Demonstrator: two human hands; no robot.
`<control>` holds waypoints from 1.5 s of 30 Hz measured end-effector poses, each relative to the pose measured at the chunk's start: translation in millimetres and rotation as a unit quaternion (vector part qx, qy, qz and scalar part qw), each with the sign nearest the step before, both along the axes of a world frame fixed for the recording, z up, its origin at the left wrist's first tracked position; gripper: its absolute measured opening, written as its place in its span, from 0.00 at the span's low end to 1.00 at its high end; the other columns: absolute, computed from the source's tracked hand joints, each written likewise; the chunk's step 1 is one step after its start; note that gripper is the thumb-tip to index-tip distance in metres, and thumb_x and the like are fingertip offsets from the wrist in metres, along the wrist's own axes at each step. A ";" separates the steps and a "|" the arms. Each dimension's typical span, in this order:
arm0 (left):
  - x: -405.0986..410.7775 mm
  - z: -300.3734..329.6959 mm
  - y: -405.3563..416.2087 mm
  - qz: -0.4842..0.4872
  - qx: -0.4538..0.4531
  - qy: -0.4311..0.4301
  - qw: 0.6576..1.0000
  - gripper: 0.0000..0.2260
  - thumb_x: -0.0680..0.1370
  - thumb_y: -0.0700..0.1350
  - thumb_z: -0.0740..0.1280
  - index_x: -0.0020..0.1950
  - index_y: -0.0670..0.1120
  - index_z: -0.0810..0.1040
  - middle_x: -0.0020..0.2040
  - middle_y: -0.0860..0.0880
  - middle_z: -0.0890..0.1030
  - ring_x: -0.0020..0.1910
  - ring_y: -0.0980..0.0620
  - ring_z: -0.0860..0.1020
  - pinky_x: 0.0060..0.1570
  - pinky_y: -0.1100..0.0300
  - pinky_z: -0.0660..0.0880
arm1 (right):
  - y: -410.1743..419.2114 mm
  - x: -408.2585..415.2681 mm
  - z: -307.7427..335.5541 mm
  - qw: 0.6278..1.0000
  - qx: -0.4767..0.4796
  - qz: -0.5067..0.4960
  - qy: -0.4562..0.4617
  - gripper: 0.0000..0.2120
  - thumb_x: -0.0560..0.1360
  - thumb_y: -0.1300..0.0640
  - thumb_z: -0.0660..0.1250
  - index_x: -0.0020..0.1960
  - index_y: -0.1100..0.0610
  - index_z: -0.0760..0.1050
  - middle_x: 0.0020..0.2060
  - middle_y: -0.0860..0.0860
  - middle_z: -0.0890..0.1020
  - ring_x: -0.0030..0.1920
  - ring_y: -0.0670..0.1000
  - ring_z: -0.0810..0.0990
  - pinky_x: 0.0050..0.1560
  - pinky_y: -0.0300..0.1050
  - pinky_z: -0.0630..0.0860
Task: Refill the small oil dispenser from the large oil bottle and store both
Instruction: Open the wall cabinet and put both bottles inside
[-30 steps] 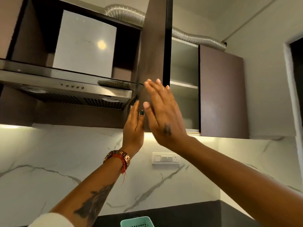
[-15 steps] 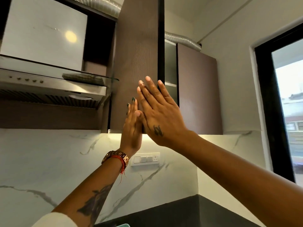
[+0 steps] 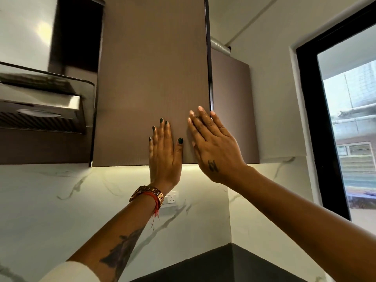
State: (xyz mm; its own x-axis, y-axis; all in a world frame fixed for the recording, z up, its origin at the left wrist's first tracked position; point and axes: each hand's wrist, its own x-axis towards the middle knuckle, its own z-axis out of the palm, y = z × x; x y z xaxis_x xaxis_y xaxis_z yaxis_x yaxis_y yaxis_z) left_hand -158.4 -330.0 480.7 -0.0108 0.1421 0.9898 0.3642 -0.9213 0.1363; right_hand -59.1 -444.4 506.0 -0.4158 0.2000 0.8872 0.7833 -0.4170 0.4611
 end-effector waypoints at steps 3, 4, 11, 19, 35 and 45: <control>29.0 1.6 13.6 0.036 0.002 -0.003 0.999 0.34 0.74 0.67 0.33 0.76 0.50 0.45 0.75 0.56 0.44 0.75 0.55 0.42 0.71 0.59 0.36 | 20.9 36.7 -0.3 1.000 -0.003 0.008 -0.002 0.27 0.78 0.49 0.45 0.70 0.62 0.64 0.70 0.58 0.68 0.71 0.58 0.63 0.72 0.51 0.42; 36.8 1.7 17.9 0.048 0.002 -0.002 0.999 0.35 0.74 0.68 0.33 0.76 0.50 0.45 0.75 0.55 0.45 0.75 0.54 0.43 0.72 0.58 0.36 | 28.0 47.5 -0.6 1.000 -0.009 0.008 0.000 0.27 0.78 0.49 0.44 0.70 0.62 0.64 0.70 0.58 0.67 0.71 0.58 0.63 0.71 0.51 0.42; 92.4 2.0 61.3 0.144 0.000 0.039 0.989 0.38 0.74 0.68 0.35 0.76 0.46 0.49 0.77 0.47 0.49 0.76 0.48 0.45 0.73 0.53 0.40 | 90.3 127.1 -1.3 0.998 -0.051 0.030 0.014 0.26 0.79 0.50 0.43 0.71 0.61 0.62 0.71 0.57 0.66 0.72 0.57 0.62 0.74 0.52 0.51; 130.1 6.9 121.3 0.255 0.000 0.094 0.962 0.35 0.76 0.64 0.42 0.77 0.43 0.48 0.78 0.44 0.47 0.76 0.45 0.43 0.74 0.49 0.41 | 169.2 184.5 -1.9 0.989 -0.124 0.070 0.043 0.26 0.79 0.48 0.38 0.75 0.58 0.44 0.74 0.53 0.45 0.75 0.54 0.42 0.73 0.50 0.39; 167.5 8.5 230.5 0.364 0.020 0.114 0.924 0.35 0.76 0.62 0.42 0.76 0.40 0.52 0.77 0.40 0.51 0.75 0.41 0.47 0.72 0.47 0.43 | 315.0 237.4 -5.2 0.963 -0.163 0.201 0.073 0.25 0.81 0.49 0.41 0.74 0.55 0.41 0.74 0.49 0.42 0.75 0.50 0.39 0.74 0.44 0.38; 172.4 9.1 274.7 0.404 0.022 0.119 0.907 0.34 0.77 0.61 0.44 0.75 0.39 0.53 0.76 0.40 0.52 0.75 0.39 0.48 0.73 0.45 0.44 | 373.4 247.4 -4.4 0.949 -0.171 0.258 0.062 0.26 0.80 0.46 0.36 0.74 0.55 0.41 0.75 0.49 0.43 0.75 0.50 0.40 0.75 0.43 0.38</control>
